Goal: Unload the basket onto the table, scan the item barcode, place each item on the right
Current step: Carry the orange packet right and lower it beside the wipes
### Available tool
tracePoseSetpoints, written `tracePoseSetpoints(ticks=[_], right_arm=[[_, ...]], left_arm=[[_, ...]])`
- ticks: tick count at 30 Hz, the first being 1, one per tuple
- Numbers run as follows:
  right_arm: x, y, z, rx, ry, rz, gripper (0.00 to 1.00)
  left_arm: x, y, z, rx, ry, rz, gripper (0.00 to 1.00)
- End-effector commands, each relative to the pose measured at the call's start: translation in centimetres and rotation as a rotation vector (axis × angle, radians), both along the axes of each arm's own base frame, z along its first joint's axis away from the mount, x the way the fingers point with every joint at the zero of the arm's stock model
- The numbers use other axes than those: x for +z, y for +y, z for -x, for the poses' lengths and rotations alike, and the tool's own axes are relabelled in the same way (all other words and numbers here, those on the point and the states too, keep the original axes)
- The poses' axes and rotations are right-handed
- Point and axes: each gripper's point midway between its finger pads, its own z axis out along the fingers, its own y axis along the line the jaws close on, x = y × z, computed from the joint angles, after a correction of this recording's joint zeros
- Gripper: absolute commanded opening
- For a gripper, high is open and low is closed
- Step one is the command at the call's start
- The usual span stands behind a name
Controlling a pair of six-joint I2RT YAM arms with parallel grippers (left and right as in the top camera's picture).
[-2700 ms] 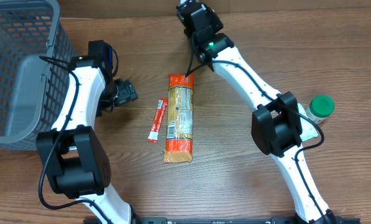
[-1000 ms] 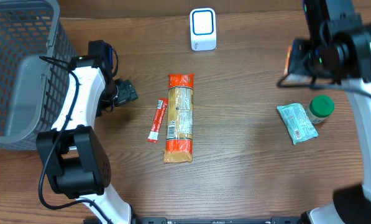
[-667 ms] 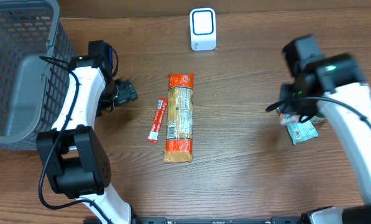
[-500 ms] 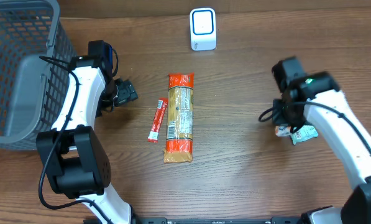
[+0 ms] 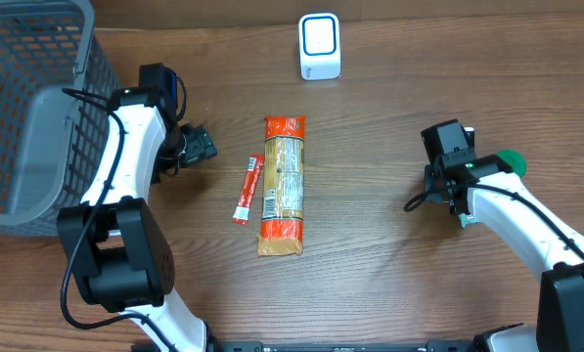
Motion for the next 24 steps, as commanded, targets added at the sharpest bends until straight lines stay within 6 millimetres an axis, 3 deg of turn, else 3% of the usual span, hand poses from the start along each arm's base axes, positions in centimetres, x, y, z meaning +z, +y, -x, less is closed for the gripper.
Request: tracePoseSetpoints(ticks=[1, 6, 12, 20, 24], right_arm=[[0.1, -0.4, -0.2, 0.088, -0.001, 0.057, 0.04], [1.7, -0.3, -0.9, 0.087, -0.016, 0.057, 0.04], [3.3, -2.4, -1.3, 0.040, -0.039, 0.170, 0.04], [3.3, -5.8, -1.0, -0.058, -0.024, 0.188, 0.04], [2.9, -6.3, -1.0, -0.079, -0.017, 0.132, 0.04]], left_arm=[[0.7, 0.0, -0.1, -0.029, -0.016, -0.008, 1.00], [0.7, 0.0, -0.1, -0.028, -0.016, -0.008, 1.00], [0.7, 0.0, -0.1, -0.029, -0.016, -0.009, 1.00], [0.7, 0.0, -0.1, -0.029, -0.016, -0.008, 1.00], [0.7, 0.0, -0.1, -0.029, -0.016, -0.009, 1.00]])
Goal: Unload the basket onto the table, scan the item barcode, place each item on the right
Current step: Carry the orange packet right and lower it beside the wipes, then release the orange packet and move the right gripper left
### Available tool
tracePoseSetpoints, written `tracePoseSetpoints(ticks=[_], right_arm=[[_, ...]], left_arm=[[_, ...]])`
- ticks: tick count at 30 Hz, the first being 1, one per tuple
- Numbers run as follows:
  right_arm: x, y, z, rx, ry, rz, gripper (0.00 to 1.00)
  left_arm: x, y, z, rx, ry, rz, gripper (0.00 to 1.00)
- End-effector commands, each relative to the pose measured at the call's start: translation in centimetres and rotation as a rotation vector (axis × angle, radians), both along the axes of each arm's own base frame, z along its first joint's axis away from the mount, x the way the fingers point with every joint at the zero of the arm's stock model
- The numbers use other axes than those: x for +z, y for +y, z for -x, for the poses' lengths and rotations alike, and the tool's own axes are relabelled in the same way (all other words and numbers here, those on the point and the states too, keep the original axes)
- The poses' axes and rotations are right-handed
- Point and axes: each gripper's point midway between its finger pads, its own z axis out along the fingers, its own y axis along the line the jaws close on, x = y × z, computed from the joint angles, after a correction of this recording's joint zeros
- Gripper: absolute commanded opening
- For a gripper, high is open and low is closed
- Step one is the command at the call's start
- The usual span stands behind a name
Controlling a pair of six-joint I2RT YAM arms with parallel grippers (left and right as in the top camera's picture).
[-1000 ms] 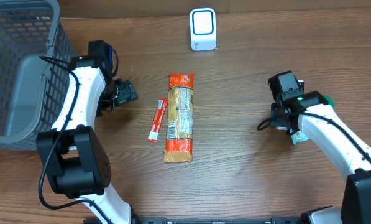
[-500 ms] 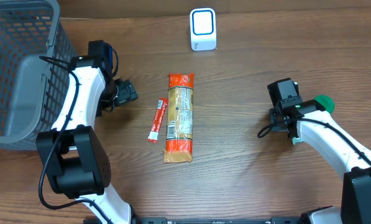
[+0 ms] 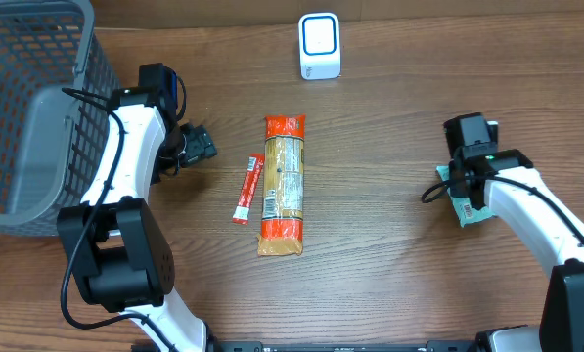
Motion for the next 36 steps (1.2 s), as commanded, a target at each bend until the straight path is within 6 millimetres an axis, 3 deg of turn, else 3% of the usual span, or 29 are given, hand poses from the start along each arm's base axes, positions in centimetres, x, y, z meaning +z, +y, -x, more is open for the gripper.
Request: tracePoseSetpoints(ticks=[1, 5, 14, 16, 18, 20, 25, 33, 36], right_arm=[[1.1, -0.2, -0.9, -0.014, -0.046, -0.049, 0.04], [0.6, 0.9, -0.9, 0.053, -0.016, -0.101, 0.04], [0.5, 1.2, -0.8, 0.059, -0.010, -0.120, 0.04], [0.4, 1.3, -0.8, 0.059, -0.009, -0.123, 0.12], [0.5, 1.3, -0.8, 0.059, -0.010, -0.122, 0.46], [0.5, 1.3, -0.8, 0.059, -0.010, -0.122, 0.60], [0.5, 1.5, -1.2, 0.061, -0.028, -0.139, 0.65], [1.7, 8.1, -4.7, 0.174, -0.166, -0.498, 0.68], [2.8, 11.6, -5.1, 0.142, -0.194, -0.740, 0.69]], left_arm=[[0.6, 0.0, -0.1, -0.029, -0.015, -0.008, 1.00], [0.7, 0.0, -0.1, -0.028, -0.016, -0.008, 1.00], [0.6, 0.0, -0.1, -0.028, -0.015, -0.008, 1.00], [0.7, 0.0, -0.1, -0.028, -0.015, -0.009, 1.00], [0.7, 0.0, -0.1, -0.029, -0.015, -0.009, 1.00], [0.6, 0.0, -0.1, -0.028, -0.015, -0.008, 1.00], [0.7, 0.0, -0.1, -0.028, -0.015, -0.009, 1.00], [0.7, 0.0, -0.1, -0.028, -0.015, -0.009, 1.00], [0.6, 0.0, -0.1, -0.028, -0.015, -0.008, 1.00]])
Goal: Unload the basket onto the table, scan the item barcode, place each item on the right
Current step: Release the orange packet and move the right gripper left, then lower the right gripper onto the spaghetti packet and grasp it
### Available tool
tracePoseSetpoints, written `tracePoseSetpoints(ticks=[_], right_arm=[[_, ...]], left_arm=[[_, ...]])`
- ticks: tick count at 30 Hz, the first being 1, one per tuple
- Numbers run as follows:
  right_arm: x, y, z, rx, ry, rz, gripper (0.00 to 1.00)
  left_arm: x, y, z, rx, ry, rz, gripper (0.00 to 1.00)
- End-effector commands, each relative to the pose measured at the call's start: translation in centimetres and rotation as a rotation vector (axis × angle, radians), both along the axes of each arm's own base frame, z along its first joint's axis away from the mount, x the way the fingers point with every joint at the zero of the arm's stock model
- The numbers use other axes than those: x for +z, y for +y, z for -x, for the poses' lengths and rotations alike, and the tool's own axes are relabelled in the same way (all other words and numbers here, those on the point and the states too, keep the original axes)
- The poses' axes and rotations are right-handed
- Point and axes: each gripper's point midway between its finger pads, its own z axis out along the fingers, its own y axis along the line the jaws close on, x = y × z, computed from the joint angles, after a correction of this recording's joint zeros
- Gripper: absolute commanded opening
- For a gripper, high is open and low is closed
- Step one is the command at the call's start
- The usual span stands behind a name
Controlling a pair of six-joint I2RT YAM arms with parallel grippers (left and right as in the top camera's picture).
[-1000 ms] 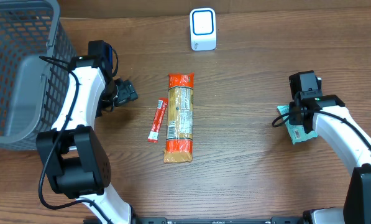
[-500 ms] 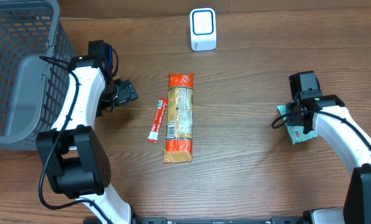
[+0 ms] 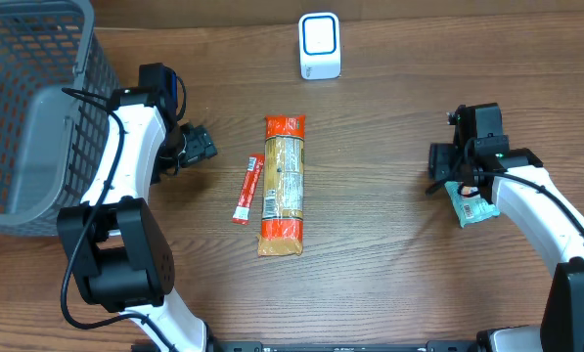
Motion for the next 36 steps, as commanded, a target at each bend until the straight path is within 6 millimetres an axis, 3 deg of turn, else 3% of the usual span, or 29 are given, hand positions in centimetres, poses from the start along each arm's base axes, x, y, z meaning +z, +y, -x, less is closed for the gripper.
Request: tracePoseSetpoints(ticks=[1, 4, 11, 21, 27, 32, 36], right_arm=[[2.9, 5.4, -0.7, 0.025, -0.026, -0.347, 0.70], [3.9, 8.1, -0.3, 0.035, 0.007, -0.515, 0.70], [3.8, 12.1, 1.1, 0.031, 0.055, -0.563, 0.70], [2.7, 19.7, 4.7, 0.093, 0.023, -0.419, 0.70], [2.3, 24.7, 6.6, 0.186, -0.113, -0.297, 0.74], [0.9, 28.9, 8.6, 0.281, -0.140, -0.302, 0.77], [-1.1, 30.4, 9.3, 0.319, -0.145, -0.272, 0.77]], left_arm=[[0.7, 0.0, -0.1, -0.028, -0.015, -0.009, 1.00], [0.7, 0.0, -0.1, -0.028, -0.016, -0.009, 1.00], [0.7, 0.0, -0.1, -0.028, -0.015, -0.009, 1.00], [0.6, 0.0, -0.1, -0.028, -0.015, -0.008, 1.00], [0.6, 0.0, -0.1, -0.029, -0.015, -0.008, 1.00], [0.6, 0.0, -0.1, -0.029, -0.015, -0.008, 1.00], [0.6, 0.0, -0.1, -0.029, -0.015, -0.008, 1.00]])
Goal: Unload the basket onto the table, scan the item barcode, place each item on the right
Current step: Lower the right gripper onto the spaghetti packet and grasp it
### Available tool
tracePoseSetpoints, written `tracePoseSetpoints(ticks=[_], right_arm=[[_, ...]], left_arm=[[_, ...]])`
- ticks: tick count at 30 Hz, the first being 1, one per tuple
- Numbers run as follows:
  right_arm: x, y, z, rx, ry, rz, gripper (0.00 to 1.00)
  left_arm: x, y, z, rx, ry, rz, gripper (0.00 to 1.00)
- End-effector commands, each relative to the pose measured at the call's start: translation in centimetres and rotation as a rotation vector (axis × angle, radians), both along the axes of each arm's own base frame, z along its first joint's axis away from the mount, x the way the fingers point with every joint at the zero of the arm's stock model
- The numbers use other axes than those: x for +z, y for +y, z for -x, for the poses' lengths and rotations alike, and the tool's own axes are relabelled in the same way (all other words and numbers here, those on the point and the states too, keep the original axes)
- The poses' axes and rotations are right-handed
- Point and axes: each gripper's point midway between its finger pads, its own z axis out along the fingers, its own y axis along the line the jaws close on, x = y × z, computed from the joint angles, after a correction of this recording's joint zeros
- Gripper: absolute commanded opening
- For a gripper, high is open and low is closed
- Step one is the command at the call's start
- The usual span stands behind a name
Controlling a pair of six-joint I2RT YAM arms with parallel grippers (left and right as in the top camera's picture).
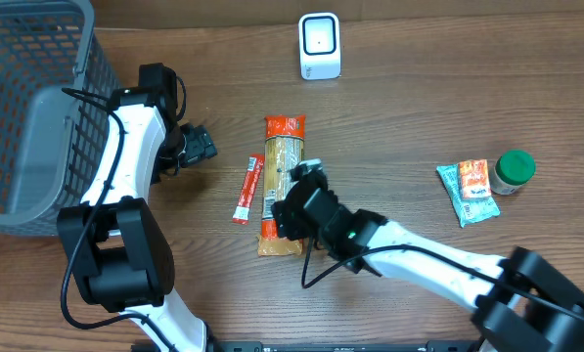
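A long packet with orange ends [284, 156] lies lengthwise at the table's middle. My right gripper [295, 198] hangs directly over its lower half and hides that part; its fingers look spread across the packet's width. A thin red stick packet [247, 189] lies just left of the long one. The white scanner [319, 46] stands at the back centre, well apart from both. My left gripper [200, 145] rests low near the basket, left of the packets, with nothing seen in it.
A grey mesh basket [27, 108] fills the left edge. At the right lie a teal snack packet [468, 193] and a green-lidded jar [514, 169]. Bare wood lies between the packets and the scanner.
My right gripper was at the right side next to the teal packet; now it is over the long orange-ended packet at the centre. The green-lidded jar shows again. The left arm is unchanged.
My right gripper stayed at the table's right side through the earlier moments, near the teal packet and the jar, shifting slightly. Now the arm reaches across to the long packet in the middle. The packets, scanner and left arm have kept their places.
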Motion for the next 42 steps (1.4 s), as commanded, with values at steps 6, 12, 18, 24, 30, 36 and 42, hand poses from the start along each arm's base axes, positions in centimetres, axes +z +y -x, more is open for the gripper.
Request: tracePoseSetpoints(ticks=[6, 12, 18, 24, 30, 36, 42], right_arm=[[-2.1, -0.8, -1.0, -0.057, -0.047, 0.088, 0.70], [-2.5, -1.0, -0.2, -0.034, -0.016, 0.129, 0.68], [-3.1, -0.7, 0.4, 0.001, 0.004, 0.137, 0.68], [-4.0, 0.5, 1.2, 0.085, 0.031, 0.122, 0.68], [-4.0, -0.3, 0.7, 0.060, 0.024, 0.154, 0.68], [-3.5, -2.7, 0.2, 0.013, 0.073, 0.281, 0.68], [-3.3, -4.9, 0.3, -0.003, 0.136, 0.366, 0.73]], left_arm=[[0.6, 0.0, -0.1, -0.028, -0.015, -0.008, 1.00], [0.6, 0.0, -0.1, -0.029, -0.015, -0.008, 0.99], [0.7, 0.0, -0.1, -0.029, -0.016, -0.009, 1.00], [0.7, 0.0, -0.1, -0.029, -0.015, -0.009, 1.00], [0.7, 0.0, -0.1, -0.029, -0.015, -0.009, 1.00], [0.6, 0.0, -0.1, -0.028, -0.015, -0.008, 1.00], [0.7, 0.0, -0.1, -0.029, -0.015, -0.009, 1.00]])
